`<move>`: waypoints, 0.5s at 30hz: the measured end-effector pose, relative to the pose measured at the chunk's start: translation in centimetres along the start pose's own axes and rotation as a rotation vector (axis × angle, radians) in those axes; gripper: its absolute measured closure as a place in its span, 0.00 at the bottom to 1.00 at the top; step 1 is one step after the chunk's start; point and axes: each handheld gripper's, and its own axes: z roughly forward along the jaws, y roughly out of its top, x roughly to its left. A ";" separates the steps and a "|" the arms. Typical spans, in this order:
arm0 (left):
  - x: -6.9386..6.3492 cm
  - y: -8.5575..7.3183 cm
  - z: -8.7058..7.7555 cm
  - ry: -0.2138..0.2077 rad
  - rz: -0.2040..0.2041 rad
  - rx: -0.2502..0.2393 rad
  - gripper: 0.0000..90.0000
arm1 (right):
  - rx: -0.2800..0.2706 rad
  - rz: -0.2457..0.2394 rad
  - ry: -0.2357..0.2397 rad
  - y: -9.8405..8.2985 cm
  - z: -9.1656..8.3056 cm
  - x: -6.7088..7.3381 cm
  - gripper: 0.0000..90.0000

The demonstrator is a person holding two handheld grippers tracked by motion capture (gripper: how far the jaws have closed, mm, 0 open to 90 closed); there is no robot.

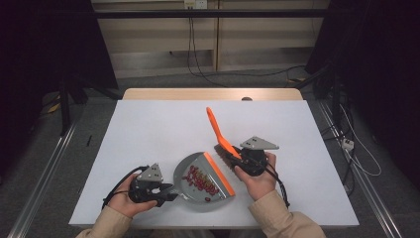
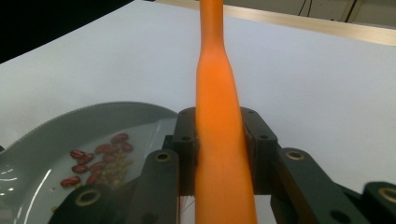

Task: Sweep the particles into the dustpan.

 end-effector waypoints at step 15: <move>1.0 -0.1 -0.8 0.063 -0.067 -0.091 0.70 | -0.002 0.017 -0.050 -0.4 -1.5 -3.0 0.79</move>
